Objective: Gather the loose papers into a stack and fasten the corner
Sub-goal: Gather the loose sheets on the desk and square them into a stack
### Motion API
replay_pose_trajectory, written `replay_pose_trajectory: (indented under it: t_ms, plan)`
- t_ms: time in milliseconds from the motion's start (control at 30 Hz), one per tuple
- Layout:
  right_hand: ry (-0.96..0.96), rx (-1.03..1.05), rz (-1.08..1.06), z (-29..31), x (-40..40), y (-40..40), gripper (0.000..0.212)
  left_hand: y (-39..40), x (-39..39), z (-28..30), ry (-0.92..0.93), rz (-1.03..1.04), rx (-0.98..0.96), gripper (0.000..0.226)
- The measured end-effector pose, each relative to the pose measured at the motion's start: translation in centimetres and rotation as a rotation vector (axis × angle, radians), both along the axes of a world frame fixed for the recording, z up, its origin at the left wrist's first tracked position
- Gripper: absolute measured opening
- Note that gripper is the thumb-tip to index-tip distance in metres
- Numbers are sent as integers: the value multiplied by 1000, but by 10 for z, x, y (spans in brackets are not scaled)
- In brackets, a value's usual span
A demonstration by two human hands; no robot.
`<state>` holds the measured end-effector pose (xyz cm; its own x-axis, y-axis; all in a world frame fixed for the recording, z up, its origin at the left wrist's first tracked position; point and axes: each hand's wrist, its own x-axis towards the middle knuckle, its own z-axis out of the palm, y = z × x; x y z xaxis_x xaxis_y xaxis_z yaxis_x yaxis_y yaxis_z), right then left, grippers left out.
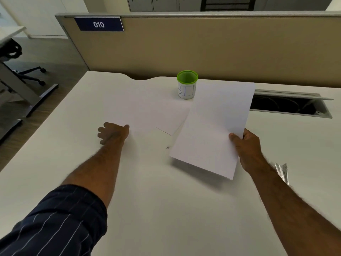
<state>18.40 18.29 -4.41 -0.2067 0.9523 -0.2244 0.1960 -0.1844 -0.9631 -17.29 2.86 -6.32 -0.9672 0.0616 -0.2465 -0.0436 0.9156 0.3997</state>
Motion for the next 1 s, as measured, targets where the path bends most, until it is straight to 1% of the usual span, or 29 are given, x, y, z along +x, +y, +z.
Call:
replay_pose_trajectory:
  t_ms: [233,367,500,567,633,700,733,867,1000]
  plan:
    - [-15,-10,-16,-7,2,0,18,12,-16,2,-76,32,-92,90]
    - [-41,-3,-23,-12,3,-1,25,13,-30,6,-151,44,-159,102]
    - [-40,-24,-27,-15,6,-3,27,14,-38,3,-166,50,-59,101]
    - [-41,-28,-28,-16,9,-5,26,10,-40,2,-152,41,-20,93]
    - [-42,-25,-32,-16,13,-5,25,3,-43,-1,-92,73,42,74]
    - [-41,-20,-38,-15,16,-6,22,-6,-42,3,-37,75,58,50]
    - [-43,-15,-41,-15,17,-6,21,-10,-44,5,-19,60,57,42]
    - [-37,13,-44,-11,21,-9,26,-22,-47,26,32,51,108,27]
    - [-34,59,-22,-4,22,-13,28,-43,-63,41,117,66,223,24]
